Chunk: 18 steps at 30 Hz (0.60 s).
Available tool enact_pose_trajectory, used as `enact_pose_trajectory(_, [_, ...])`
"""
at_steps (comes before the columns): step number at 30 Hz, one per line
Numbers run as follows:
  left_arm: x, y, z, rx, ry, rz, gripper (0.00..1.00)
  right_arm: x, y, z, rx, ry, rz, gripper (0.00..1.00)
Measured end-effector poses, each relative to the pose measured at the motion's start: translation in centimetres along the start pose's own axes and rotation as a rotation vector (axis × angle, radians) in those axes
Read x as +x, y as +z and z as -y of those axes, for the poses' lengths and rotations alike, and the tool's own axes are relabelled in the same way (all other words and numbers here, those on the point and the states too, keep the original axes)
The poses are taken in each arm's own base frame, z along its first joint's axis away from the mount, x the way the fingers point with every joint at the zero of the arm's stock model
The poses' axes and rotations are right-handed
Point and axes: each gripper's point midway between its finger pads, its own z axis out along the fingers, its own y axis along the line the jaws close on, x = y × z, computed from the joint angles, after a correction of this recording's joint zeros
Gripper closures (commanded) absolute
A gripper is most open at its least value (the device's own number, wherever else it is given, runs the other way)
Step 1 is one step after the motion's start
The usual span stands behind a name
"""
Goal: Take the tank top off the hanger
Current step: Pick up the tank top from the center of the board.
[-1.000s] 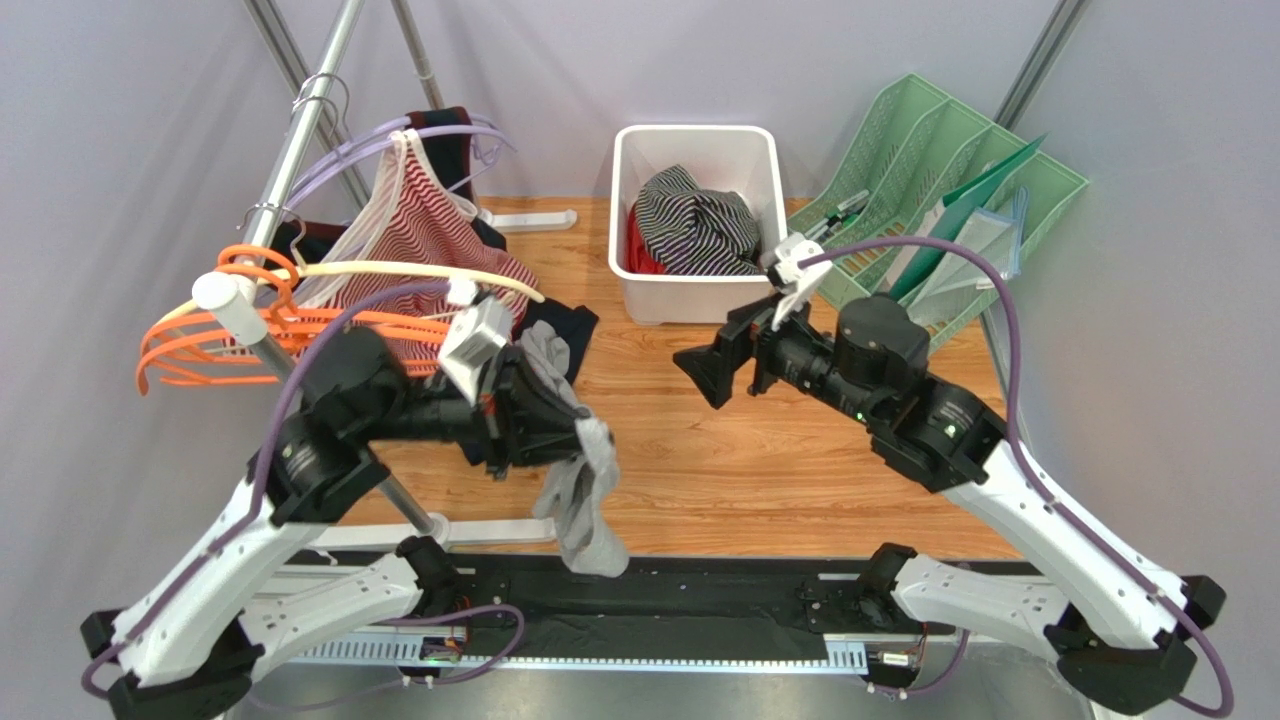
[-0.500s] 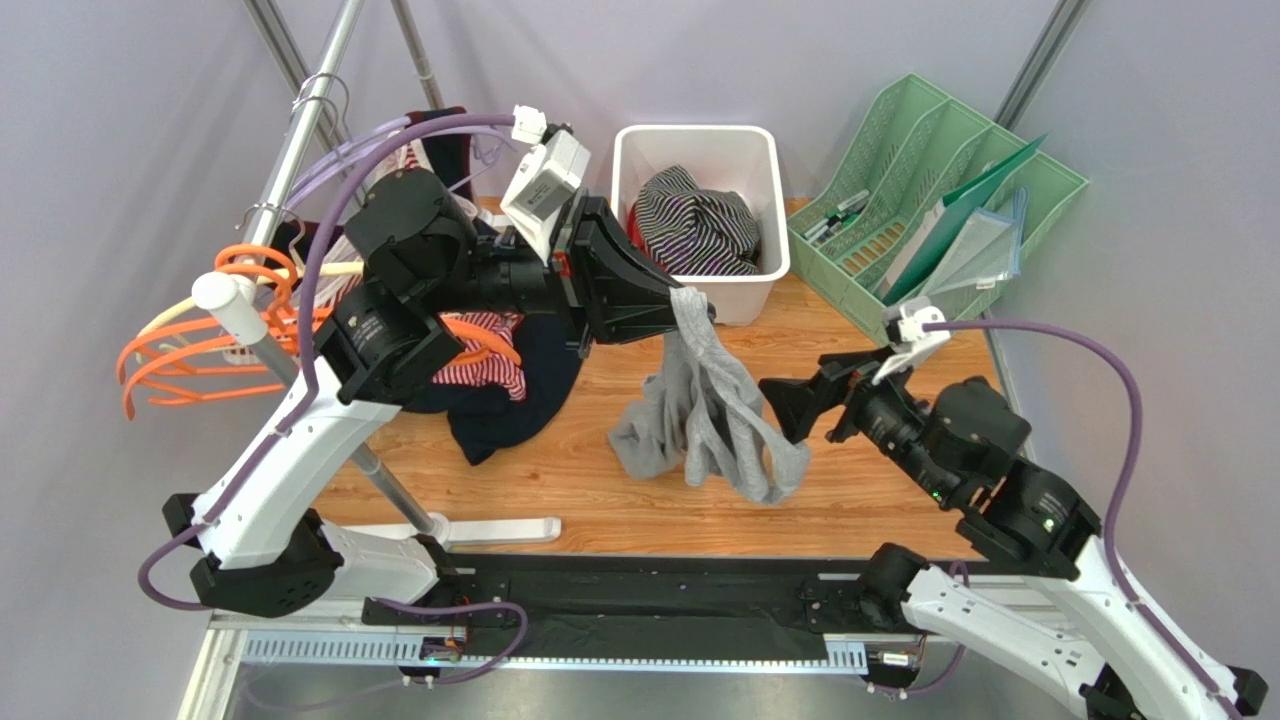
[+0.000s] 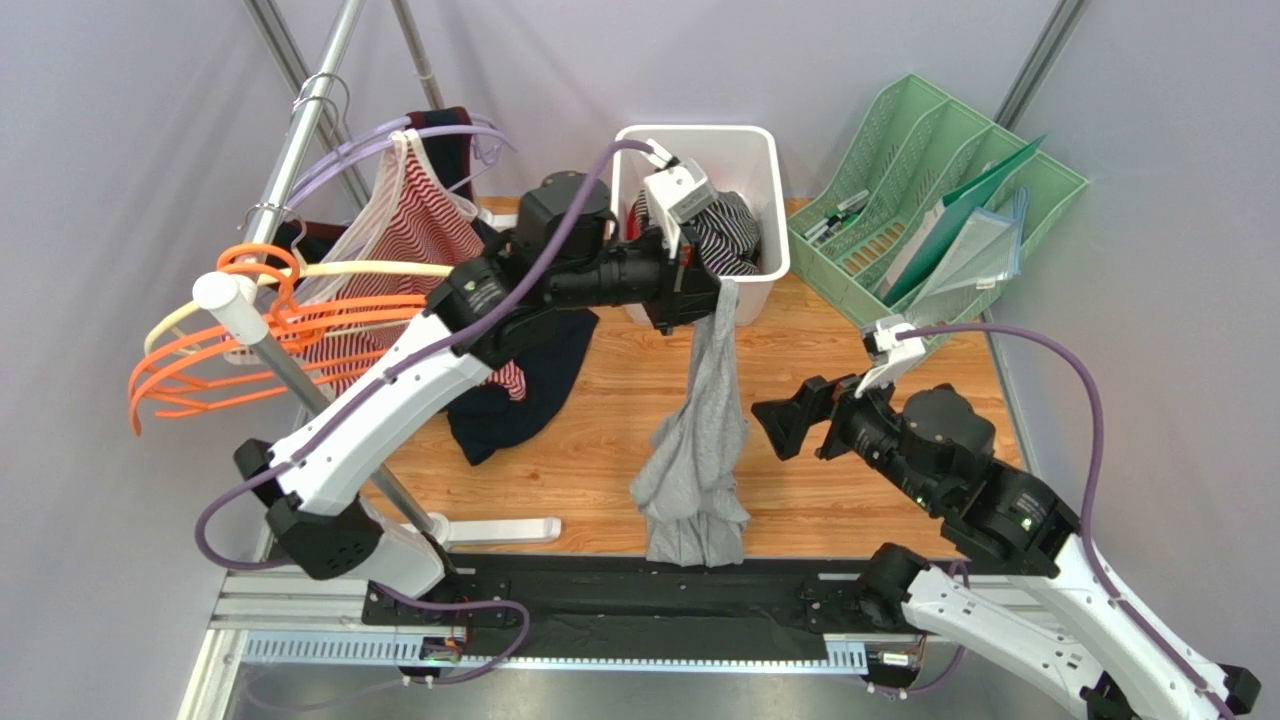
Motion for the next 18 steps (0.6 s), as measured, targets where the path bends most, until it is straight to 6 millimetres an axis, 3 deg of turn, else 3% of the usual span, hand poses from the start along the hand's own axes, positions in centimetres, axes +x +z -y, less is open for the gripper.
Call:
enact_pose_trajectory(2, [2.1, 1.1, -2.4, -0.073, -0.022, -0.068, 1.0, 0.9, 0.6, 0.1, 0.009, -0.001, -0.036, 0.0])
enact_pose_trajectory(5, [3.8, 1.6, -4.4, -0.141, -0.039, -0.12, 1.0, 1.8, 1.4, 0.2, 0.022, -0.003, -0.073, 0.0])
enact_pose_trajectory(10, [4.7, 1.5, -4.9, -0.164, -0.05, -0.132, 1.0, 2.8, 2.2, 0.3, 0.035, 0.0, -0.117, 0.0])
enact_pose_trajectory(12, [6.4, 1.3, -4.6, -0.151, -0.076, -0.15, 1.0, 2.9, 2.3, 0.3, 0.039, 0.003, -0.123, 0.0])
enact_pose_trajectory(18, [15.9, 0.8, -2.8, -0.086, -0.239, -0.291, 1.0, 3.3, 2.6, 0.6, 0.063, 0.023, -0.138, 0.0])
